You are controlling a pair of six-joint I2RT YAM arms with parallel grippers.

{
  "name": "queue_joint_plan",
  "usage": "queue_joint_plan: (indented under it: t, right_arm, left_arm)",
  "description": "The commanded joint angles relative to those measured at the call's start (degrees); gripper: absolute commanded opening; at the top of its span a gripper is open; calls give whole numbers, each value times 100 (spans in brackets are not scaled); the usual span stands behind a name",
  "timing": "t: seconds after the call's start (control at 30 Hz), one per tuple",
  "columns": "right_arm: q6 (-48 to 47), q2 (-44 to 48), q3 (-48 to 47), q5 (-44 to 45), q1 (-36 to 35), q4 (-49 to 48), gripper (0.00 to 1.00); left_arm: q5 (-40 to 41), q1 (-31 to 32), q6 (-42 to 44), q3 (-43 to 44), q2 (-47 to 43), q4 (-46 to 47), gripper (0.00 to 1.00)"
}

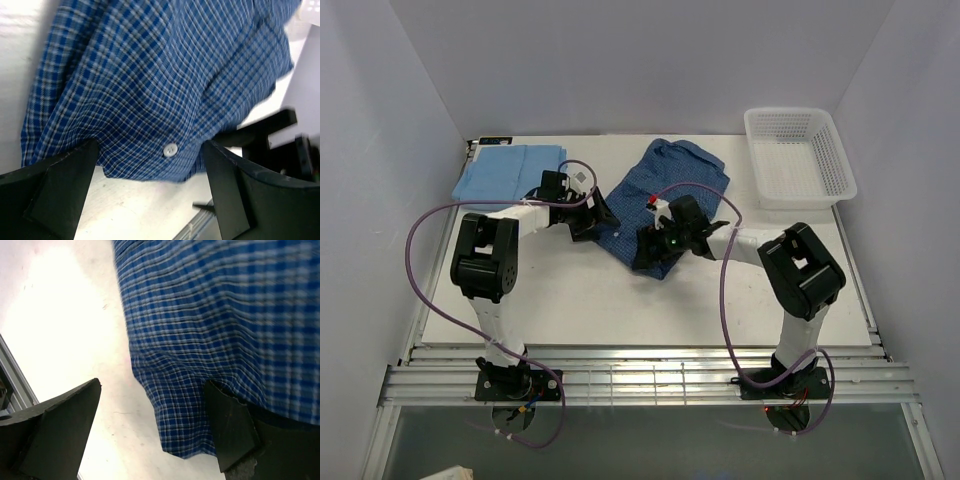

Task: Fold and stack the long sleeve shirts
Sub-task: Fold the shirt

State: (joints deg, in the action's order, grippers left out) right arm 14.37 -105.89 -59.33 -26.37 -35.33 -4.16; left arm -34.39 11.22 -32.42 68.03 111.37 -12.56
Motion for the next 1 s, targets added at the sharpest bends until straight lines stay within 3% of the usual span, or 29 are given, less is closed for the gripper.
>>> queue_joint_plan:
  t: [0.0,0.27,0.43,0.63,0.83,0.97]
  right_arm:
    - [40,-55,150,387,-597,794,90]
    - [119,-616,-992,1010,-1581,742,90]
    - [154,-741,-1546,1108,-1766,549,90]
    - [101,-259,-1863,1055,-1793,487,90]
    - [31,612,-1679,1388,-1758,618,90]
    - [548,1131,-1214,1372,-1198,645,90]
  left_arm:
    - [574,-67,438,271,227,-484,98]
    - [671,-270,562,860,587,-643,98]
    - [487,-366,500,1116,614,-581,98]
    - [284,-367,421,1160,298,-458,98]
    - [521,-367,246,476,-703,-485,98]
    - [618,-366,9,-481,-1538,-625,98]
